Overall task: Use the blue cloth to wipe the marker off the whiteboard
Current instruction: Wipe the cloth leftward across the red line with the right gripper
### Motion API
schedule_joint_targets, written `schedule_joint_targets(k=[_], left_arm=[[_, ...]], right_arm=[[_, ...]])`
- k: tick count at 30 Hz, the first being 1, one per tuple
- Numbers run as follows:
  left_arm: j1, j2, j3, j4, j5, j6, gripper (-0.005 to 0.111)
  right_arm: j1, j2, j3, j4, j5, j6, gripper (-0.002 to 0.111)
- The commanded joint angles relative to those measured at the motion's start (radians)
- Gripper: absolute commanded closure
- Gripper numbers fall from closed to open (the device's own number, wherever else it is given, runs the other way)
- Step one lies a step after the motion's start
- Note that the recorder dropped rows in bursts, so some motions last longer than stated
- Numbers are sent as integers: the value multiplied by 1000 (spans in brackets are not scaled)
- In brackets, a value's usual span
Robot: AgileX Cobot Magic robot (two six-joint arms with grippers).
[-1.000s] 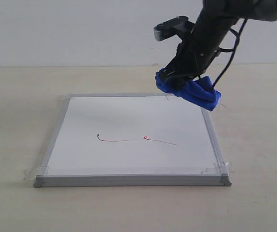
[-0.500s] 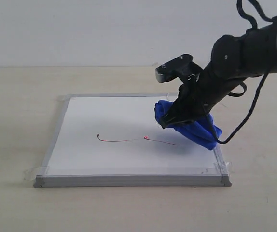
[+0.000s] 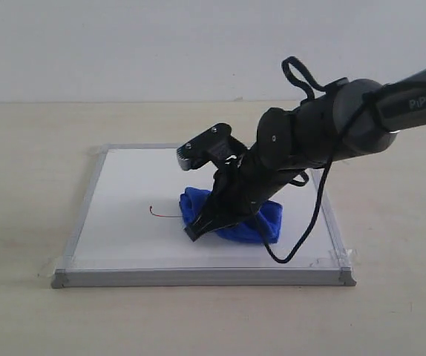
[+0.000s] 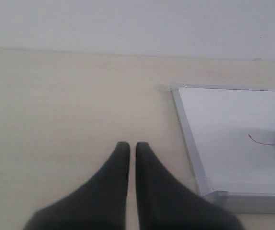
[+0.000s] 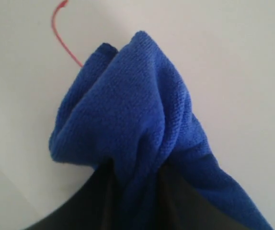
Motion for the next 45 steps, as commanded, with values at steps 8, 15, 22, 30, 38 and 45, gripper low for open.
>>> schedule_joint_targets(k=[8, 15, 22, 30, 38, 45], left_arm=[[-2, -4, -3, -1, -10, 1, 102], [-2, -4, -3, -1, -10, 1, 102], [-2, -4, -3, -1, -10, 1, 102], [-2, -4, -3, -1, -10, 1, 102], [-2, -4, -3, -1, -10, 1, 102], [-2, -4, -3, -1, -10, 1, 102]], right_arm=[[-227, 26, -9, -101, -32, 95, 109], [-245, 33, -9, -89, 46, 111, 109], [-44, 88, -9, 43, 170, -94, 109], [-41, 48, -111, -177, 283, 60, 109], [-160, 76, -152, -723, 362, 576, 109], [-118, 80, -149, -351, 444, 197, 109]])
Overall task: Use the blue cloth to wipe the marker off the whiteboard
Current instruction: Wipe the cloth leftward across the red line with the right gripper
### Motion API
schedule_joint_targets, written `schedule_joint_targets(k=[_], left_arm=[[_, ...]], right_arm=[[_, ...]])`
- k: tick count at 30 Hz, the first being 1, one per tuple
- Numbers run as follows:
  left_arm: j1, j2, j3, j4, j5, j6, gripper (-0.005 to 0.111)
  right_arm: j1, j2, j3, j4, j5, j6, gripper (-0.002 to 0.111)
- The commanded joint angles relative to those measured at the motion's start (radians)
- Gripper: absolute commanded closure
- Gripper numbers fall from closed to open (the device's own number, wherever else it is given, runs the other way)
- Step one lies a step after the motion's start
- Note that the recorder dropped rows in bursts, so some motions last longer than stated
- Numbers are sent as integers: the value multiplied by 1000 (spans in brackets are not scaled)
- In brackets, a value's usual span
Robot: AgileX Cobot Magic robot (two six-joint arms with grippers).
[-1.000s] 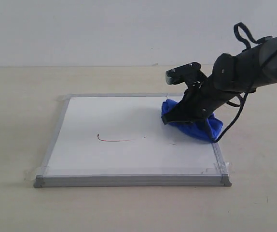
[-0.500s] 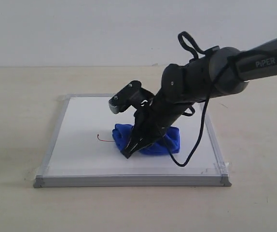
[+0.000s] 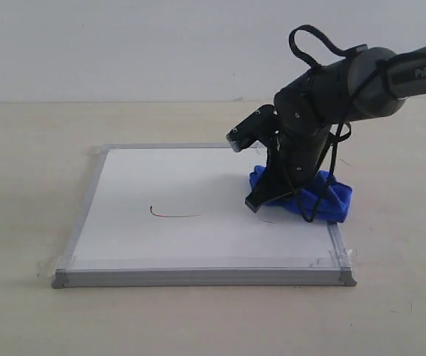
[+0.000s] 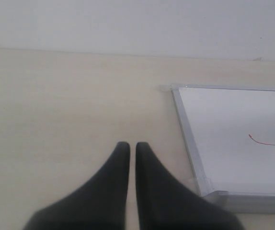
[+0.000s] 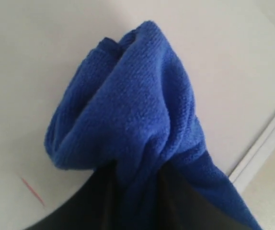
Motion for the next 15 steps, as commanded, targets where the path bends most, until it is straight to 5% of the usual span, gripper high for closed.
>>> schedule_joint_targets(k=[1, 4, 8, 15], left_arm=[[-2, -4, -3, -1, -10, 1, 102], [-2, -4, -3, -1, -10, 1, 102], [-2, -4, -3, -1, -10, 1, 102], [-2, -4, -3, -1, -10, 1, 102]], right_arm=[[32, 26, 16, 404, 147, -384, 109], [57, 26, 16, 631, 244, -672, 109], [53, 26, -14, 635, 266, -687, 109], [19, 28, -64, 63, 62, -26, 109]])
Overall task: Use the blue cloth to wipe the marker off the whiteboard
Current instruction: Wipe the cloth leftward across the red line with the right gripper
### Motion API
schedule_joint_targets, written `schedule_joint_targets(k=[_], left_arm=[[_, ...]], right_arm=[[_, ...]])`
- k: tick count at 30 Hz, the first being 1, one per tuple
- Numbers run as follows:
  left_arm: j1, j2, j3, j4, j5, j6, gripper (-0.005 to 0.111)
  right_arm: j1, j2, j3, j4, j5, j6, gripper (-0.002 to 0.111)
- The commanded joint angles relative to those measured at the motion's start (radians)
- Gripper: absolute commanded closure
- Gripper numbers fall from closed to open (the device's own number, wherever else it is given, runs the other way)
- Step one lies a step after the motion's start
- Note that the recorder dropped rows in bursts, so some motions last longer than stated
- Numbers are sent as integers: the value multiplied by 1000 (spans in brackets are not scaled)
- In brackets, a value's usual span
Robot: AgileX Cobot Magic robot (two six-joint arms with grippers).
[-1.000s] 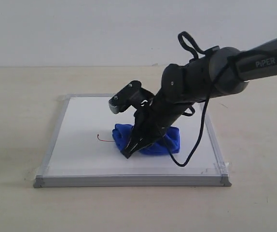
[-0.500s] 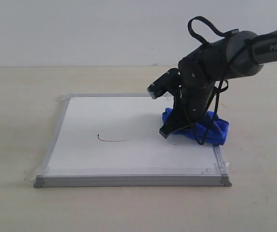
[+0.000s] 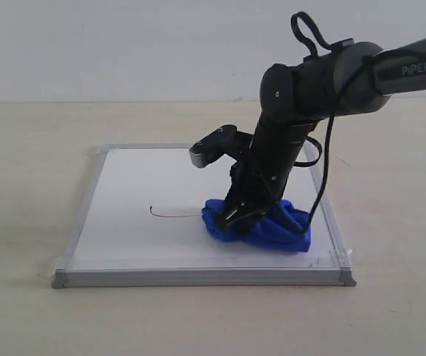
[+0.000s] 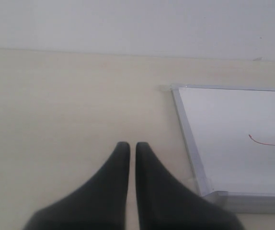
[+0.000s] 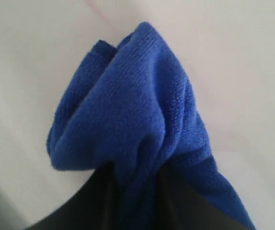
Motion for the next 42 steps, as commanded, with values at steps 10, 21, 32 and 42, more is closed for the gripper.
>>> schedule_joint_targets(k=[10, 21, 32, 42], left_arm=[[-2, -4, -3, -1, -10, 1, 102], [-2, -4, -3, -1, -10, 1, 102], [-2, -4, -3, -1, -10, 1, 102], [-2, -4, -3, -1, -10, 1, 102]], right_arm=[[58, 29, -5, 187, -61, -158, 109], [89, 33, -20, 52, -351, -3, 109], [182, 74, -43, -262, -373, 241, 109], [214, -22, -43, -55, -371, -31, 109]])
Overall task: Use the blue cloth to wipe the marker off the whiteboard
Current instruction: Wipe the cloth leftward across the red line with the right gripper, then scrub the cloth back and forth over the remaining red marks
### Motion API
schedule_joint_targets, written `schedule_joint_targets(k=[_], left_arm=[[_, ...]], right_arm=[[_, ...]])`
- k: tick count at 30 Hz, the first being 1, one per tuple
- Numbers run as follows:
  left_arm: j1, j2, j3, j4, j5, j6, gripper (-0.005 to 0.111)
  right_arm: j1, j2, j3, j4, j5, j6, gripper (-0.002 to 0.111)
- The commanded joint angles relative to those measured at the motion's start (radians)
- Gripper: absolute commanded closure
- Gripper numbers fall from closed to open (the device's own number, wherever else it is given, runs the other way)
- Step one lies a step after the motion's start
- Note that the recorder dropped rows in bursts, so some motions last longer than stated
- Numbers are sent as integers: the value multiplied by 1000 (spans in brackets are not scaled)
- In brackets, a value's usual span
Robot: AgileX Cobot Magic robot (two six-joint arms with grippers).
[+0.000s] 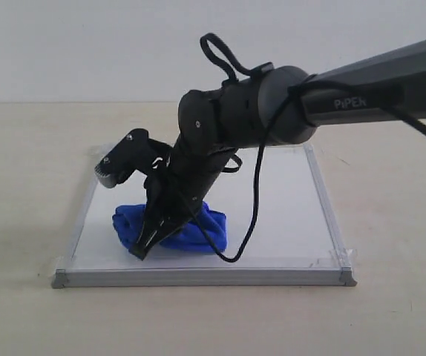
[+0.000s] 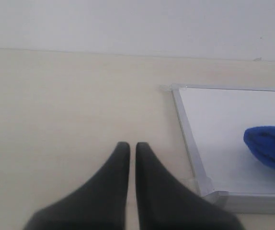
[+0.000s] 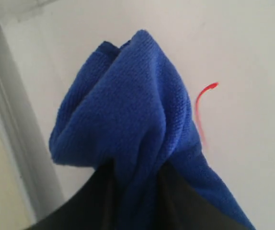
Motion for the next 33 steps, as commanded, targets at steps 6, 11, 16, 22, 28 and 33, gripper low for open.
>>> schedule_joint_targets(k=[6, 11, 16, 22, 28, 33], left_arm=[[-2, -4, -3, -1, -10, 1, 102], [-2, -4, -3, -1, -10, 1, 102], [-2, -4, -3, -1, -10, 1, 102], [-2, -4, -3, -1, -10, 1, 102], [-2, -4, -3, -1, -10, 1, 102], [-2, -4, -3, -1, -10, 1, 102]], right_arm=[[-81, 61, 3, -479, -321, 459, 109], [-101, 96, 3, -479, -268, 492, 109], [-74, 99, 3, -391, -146, 433, 109], [2, 99, 3, -45, -62, 121, 109], [62, 99, -52, 136, 57, -197, 109], [21, 99, -80, 85, -61, -124, 109]])
